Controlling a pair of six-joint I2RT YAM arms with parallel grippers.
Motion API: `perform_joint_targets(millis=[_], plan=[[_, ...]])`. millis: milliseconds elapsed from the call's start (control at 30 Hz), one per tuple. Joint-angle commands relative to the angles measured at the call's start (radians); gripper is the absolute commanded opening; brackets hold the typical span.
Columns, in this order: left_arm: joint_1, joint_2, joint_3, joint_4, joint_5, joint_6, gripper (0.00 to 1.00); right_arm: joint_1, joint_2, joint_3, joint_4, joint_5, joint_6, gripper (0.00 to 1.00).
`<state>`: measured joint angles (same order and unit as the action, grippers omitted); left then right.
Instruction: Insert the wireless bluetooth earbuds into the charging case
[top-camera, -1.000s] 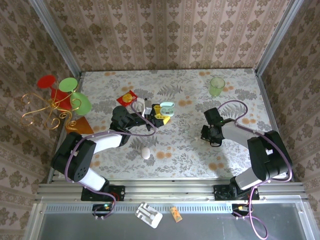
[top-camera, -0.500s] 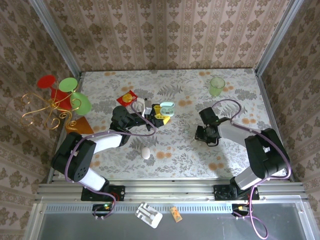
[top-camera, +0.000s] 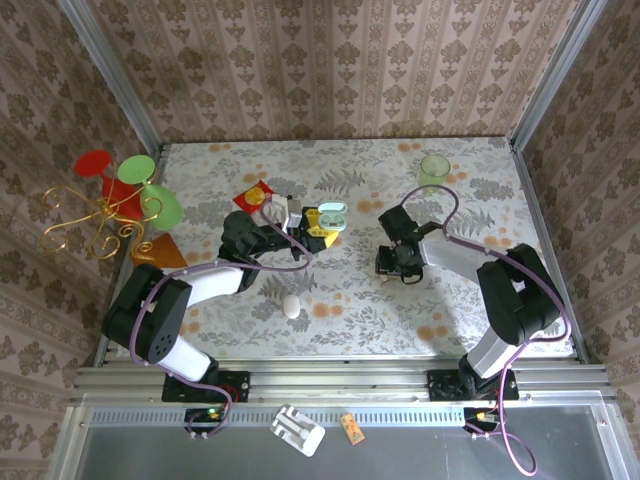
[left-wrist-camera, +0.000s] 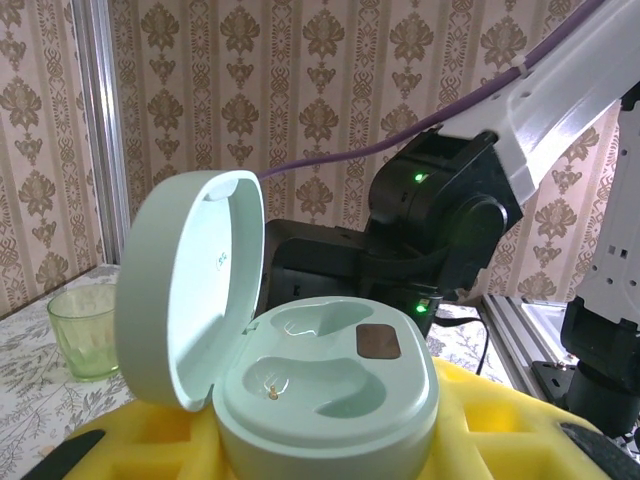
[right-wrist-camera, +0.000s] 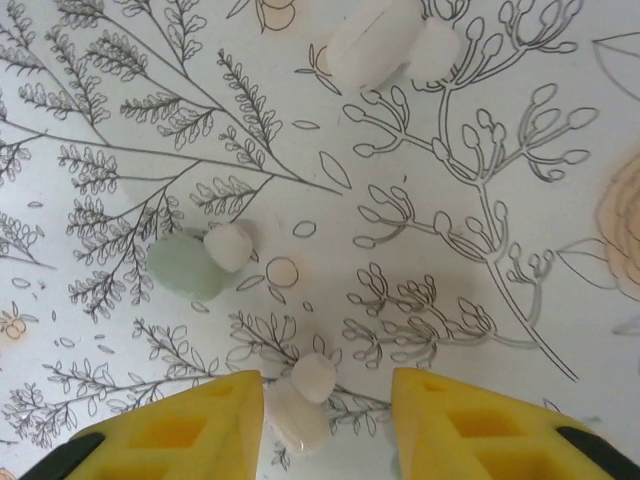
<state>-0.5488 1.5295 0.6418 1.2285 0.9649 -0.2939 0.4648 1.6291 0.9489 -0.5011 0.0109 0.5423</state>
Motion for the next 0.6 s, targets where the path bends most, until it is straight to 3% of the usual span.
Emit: perform_joint_targets(millis=[0,200,433,567], plan=[[0.004,-0.015,-0.001,0.043,0.014,0.004,0.11,0.035,-0.075,0.022,-0.098,0.158,-0.045,0.40],[0.007,-0.024,-0.005,0.045,0.012,0.007,0.11,0.094,-0.092,0.052,-0.243,0.266,-0.131,0.37],[0.037,-0.054,-0.030,0.043,0.002,0.012,0.11,0.175,0.028,0.141,-0.381,0.414,-0.186,0.32],[0.063,-0.077,-0.049,0.041,-0.019,0.019,0.11,0.194,0.092,0.173,-0.388,0.421,-0.197,0.32]])
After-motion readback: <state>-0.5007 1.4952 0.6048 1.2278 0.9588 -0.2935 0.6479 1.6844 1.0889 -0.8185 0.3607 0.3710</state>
